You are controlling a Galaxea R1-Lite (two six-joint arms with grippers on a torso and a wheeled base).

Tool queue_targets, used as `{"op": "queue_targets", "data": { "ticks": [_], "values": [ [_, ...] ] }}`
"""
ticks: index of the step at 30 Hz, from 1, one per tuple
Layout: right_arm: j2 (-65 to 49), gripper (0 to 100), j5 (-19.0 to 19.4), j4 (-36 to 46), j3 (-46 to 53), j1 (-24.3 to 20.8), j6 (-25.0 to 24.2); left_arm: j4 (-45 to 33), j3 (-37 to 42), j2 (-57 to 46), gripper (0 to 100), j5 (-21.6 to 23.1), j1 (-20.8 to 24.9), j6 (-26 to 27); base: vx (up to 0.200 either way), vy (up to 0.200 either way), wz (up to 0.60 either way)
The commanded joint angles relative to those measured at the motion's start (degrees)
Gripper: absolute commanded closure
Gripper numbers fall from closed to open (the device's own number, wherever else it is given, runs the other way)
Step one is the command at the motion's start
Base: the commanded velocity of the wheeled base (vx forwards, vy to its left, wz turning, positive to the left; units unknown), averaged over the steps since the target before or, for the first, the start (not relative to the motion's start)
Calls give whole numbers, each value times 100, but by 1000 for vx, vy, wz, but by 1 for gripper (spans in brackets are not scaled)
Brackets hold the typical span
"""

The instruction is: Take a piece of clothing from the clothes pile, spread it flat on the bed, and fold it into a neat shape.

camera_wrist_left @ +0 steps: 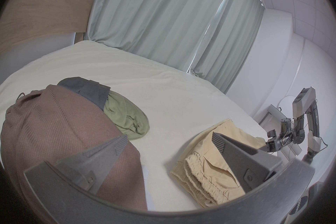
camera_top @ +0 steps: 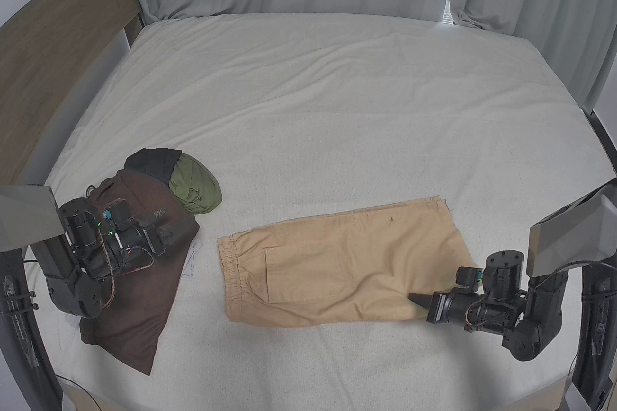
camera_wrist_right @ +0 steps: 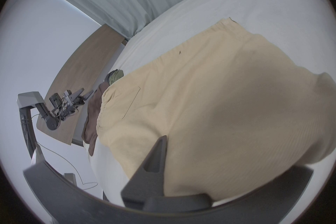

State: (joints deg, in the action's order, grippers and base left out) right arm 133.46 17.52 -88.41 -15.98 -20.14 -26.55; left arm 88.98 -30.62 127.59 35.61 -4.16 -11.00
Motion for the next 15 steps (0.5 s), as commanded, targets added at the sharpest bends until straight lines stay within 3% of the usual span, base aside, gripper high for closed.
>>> {"op": "queue_targets", "data": {
  "ticks": [1, 11, 12, 15],
  "values": [
    [-207, 100, 24, -1, 579, 1, 124, 14, -5, -23, 0, 131, 91, 1, 0, 0, 0],
    [-145, 100, 15, -1, 552, -60, 150, 14, 39, -23, 0, 421, 161, 36, 0, 0, 0],
    [-136, 0, 6, -1, 570, -78, 150, 14, 48, -23, 0, 456, 161, 36, 0, 0, 0],
    [-128, 0, -3, 8, 667, -219, 150, 14, 109, -23, 0, 482, 161, 54, 0, 0, 0]
  ]
}}
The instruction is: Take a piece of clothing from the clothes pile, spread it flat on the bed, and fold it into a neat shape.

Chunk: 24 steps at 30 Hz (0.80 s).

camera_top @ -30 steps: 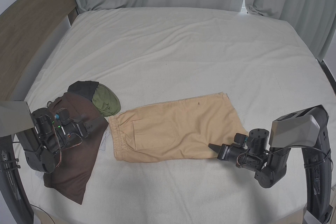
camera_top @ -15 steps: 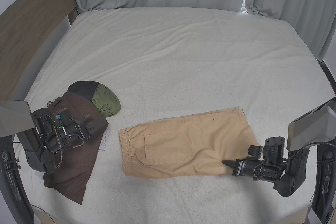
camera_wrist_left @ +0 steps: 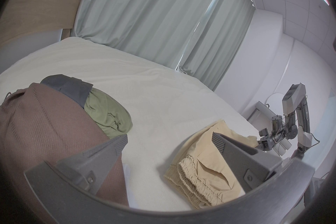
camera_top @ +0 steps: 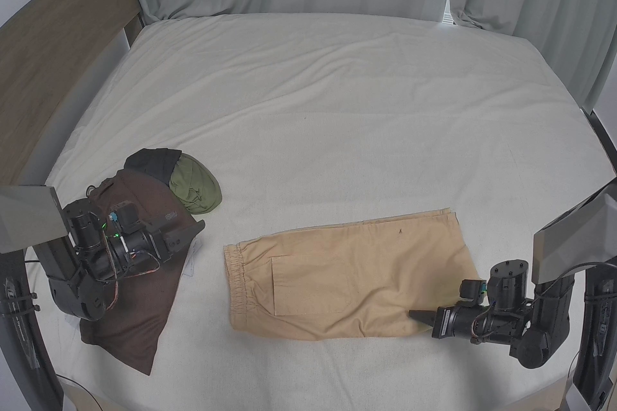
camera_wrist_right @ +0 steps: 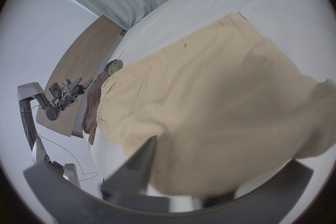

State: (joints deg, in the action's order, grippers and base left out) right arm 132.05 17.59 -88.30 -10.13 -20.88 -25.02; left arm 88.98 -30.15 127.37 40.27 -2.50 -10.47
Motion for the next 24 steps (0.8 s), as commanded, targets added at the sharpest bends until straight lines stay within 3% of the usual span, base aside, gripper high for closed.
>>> {"op": "queue_targets", "data": {
  "ticks": [1, 10, 24],
  "values": [
    [14, 0, -1, -3, 152, -223, -3, 14, 88, -1, 0, 34, -5, 1, 0, 0, 0],
    [-127, 0, 289, 5, 1013, -654, 111, 14, 149, -19, 0, 96, 4, 10, 0, 0, 0],
    [-1058, 0, 561, 5, 1013, -1673, 58, 14, 211, -45, 0, 175, 4, 10, 0, 0, 0]
  ]
}}
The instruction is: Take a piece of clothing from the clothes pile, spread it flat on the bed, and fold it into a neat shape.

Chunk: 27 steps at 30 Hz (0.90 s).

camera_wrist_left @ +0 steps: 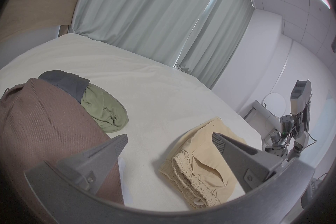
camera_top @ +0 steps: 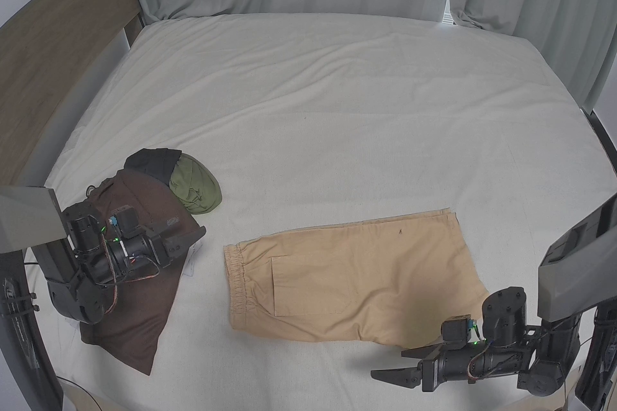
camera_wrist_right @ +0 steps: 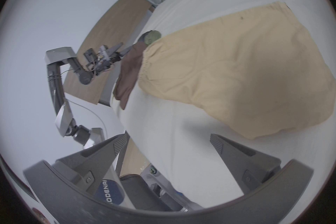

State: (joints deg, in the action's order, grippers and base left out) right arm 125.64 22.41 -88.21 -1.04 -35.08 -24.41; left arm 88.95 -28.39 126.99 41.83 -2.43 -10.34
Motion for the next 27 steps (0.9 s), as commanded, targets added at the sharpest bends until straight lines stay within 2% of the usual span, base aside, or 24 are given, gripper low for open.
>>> {"op": "queue_targets", "data": {
  "ticks": [1, 7, 10, 15, 16, 18, 19, 21, 27],
  "values": [
    [-496, 0, 132, -3, 104, -280, -3, 17, 35, -8, 0, 19, 5, 5, 0, 0, 0],
    [-1024, 0, 194, -12, -151, -157, -3, 17, 123, -8, 0, 106, 67, 5, 0, 0, 0],
    [-1358, 0, 449, -3, -230, 125, 50, 17, 202, -8, 0, 106, 120, 5, 0, 0, 0],
    [-1665, 0, 994, -12, -213, 626, 410, 17, 282, -8, 0, 106, 146, -3, 0, 0, 0],
    [-1815, 0, 1345, -12, -230, 977, 551, 17, 290, -16, 0, 115, 146, 5, 0, 0, 0],
    [-1955, 0, 1706, -3, -213, 1311, 612, 17, 273, -16, 0, 115, 146, -3, 0, 0, 0],
    [-1973, 0, 1750, -3, -213, 1364, 612, 17, 273, -8, 0, 115, 146, 5, 0, 0, 0],
    [-2052, 0, 2048, -12, -213, 1777, 656, 17, 229, -8, 0, 106, 146, 5, 0, 0, 0],
    [-2069, 0, 2101, -3, -169, 2181, 692, 17, 282, 1, 0, 106, 146, -3, 0, 0, 0]
  ]
}}
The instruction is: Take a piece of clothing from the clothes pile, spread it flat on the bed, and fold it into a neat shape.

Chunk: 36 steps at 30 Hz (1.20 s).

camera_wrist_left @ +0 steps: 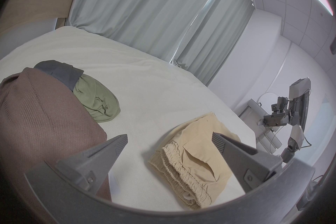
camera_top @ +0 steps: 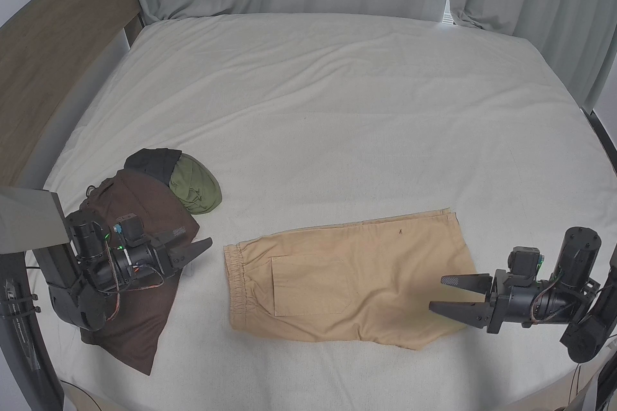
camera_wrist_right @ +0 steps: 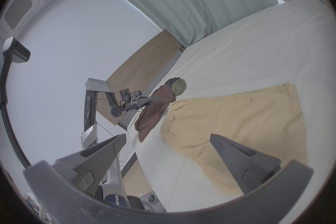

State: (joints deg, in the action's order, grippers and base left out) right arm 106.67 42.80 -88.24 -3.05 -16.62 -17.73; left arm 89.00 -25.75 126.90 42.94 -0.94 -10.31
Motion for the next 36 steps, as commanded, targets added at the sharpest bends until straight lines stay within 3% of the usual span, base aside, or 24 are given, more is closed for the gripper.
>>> {"op": "queue_targets", "data": {
  "ticks": [1, 17, 36],
  "values": [
    [-173, 0, 62, -1, 32, 334, 23, 12, 17, 10, 0, -4, -3, -6, 0, 0, 0],
    [-137, 0, 53, -1, -47, 370, 32, 3, 377, 212, 0, -4, 208, -85, 0, 0, 0],
    [-120, 0, 44, -1, -29, 361, 41, 3, 536, 1240, 0, -22, 692, -243, 0, 0, 0]
  ]
}}
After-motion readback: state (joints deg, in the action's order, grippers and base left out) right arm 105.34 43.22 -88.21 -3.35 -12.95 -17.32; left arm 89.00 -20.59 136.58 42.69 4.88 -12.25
